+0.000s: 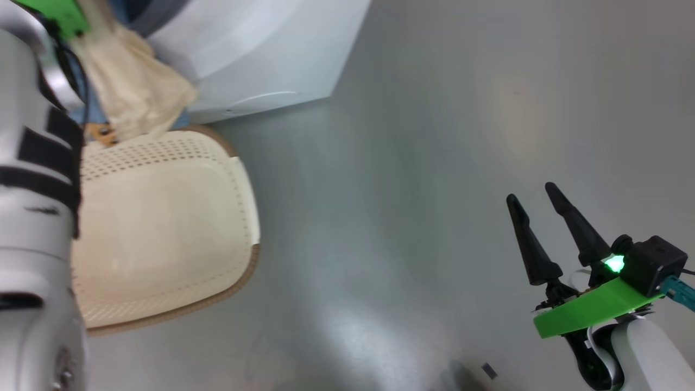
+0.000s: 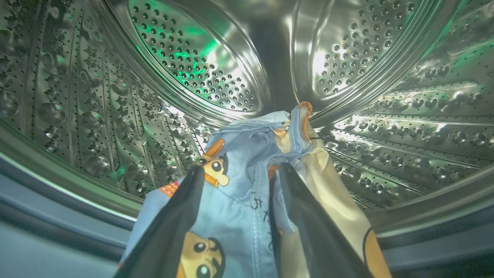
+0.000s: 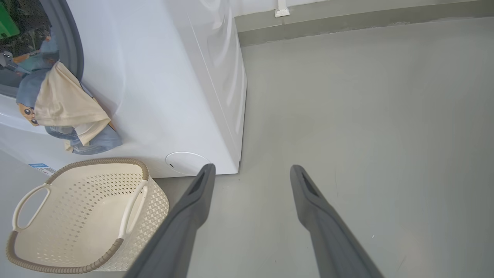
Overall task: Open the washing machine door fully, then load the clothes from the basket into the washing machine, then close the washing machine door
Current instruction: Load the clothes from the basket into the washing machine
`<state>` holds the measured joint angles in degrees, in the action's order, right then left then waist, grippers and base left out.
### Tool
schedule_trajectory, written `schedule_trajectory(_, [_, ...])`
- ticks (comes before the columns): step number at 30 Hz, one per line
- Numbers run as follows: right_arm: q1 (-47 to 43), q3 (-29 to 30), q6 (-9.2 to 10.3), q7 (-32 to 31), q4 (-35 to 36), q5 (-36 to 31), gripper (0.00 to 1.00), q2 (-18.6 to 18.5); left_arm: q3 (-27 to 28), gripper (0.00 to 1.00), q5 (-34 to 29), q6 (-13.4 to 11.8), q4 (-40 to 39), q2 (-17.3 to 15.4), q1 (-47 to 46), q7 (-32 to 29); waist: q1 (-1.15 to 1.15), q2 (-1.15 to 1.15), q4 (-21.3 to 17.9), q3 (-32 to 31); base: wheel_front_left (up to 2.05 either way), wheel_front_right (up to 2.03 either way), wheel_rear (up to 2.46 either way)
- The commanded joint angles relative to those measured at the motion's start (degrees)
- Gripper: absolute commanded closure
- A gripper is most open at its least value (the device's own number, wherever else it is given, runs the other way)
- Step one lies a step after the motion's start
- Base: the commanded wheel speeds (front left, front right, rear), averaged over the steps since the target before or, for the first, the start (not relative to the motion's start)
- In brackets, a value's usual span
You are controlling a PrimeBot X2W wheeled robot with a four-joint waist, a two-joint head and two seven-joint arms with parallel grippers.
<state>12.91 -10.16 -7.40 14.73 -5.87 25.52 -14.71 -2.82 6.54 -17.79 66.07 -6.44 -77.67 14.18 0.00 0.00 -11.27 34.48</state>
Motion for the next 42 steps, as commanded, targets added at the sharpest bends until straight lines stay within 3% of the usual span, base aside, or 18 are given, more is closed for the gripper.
schedule_trajectory(1, [-1.85,-0.70,-0.09,0.27,1.41,-0.29,0.00,-0.99,0.29,0.00,0.50,0.17,-1.83,-1.89,0.93,0.42,0.00,0.00,2.13,-1.22,0.00,0.00,0.00])
schedule_trajectory(13, [-1.55,0.62,-0.09,0.27,2.53,-1.25,0.00,-1.38,1.83,0.00,4.66,1.95,-21.34,0.85,20.12,0.79,0.00,0.00,5.97,-2.46,0.00,0.00,0.00])
schedule_trajectory(27, [-1.35,1.31,-0.09,0.27,3.50,-2.45,0.00,-2.52,-1.46,0.00,5.75,-3.14,-48.74,2.99,48.31,-1.07,0.00,0.00,7.89,-3.43,0.00,0.00,0.00])
schedule_trajectory(42, [-0.82,0.24,-0.09,0.27,3.98,-4.34,0.00,-2.76,-8.01,0.00,8.52,-7.89,-56.64,3.51,63.57,-1.95,0.00,0.00,8.51,-6.98,0.00,0.00,0.00])
